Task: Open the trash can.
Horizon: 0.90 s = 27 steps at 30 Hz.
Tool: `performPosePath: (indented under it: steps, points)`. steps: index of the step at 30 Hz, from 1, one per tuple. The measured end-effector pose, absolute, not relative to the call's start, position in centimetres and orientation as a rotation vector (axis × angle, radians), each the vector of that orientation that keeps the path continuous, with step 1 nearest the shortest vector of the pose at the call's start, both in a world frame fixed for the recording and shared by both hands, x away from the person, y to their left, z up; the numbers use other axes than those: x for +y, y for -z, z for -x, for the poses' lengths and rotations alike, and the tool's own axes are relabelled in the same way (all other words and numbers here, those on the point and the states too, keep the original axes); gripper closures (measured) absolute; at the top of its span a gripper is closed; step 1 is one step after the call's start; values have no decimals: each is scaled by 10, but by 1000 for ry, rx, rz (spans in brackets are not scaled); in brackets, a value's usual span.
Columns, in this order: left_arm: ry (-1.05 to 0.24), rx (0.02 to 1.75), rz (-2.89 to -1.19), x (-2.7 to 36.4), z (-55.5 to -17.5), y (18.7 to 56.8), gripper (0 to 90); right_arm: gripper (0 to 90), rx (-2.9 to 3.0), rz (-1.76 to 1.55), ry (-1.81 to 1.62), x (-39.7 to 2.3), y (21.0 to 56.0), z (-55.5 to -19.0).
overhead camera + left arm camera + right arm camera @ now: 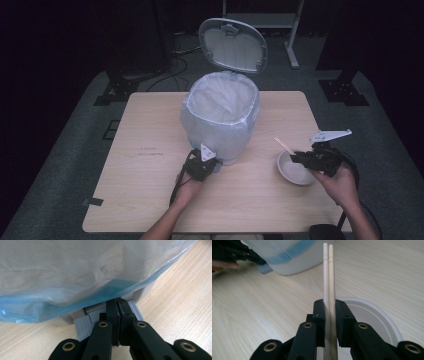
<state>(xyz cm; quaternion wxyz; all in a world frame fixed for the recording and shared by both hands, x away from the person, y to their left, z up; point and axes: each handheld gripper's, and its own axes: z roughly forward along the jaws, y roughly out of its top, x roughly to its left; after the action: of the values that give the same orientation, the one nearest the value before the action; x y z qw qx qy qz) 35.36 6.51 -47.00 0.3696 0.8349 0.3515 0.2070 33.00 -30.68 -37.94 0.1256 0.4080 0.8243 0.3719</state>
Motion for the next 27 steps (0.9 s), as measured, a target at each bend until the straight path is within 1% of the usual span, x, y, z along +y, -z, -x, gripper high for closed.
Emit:
performPosePath:
  steps: [11,27]
  points:
    - [-532,900,-2141,65,-354,470,894,792,2396,-1100,-1130,-295,342,-325]
    - [-541,895,-2131,66,-353,471,895,792,2406,-1005,-1187,-283,294,-330]
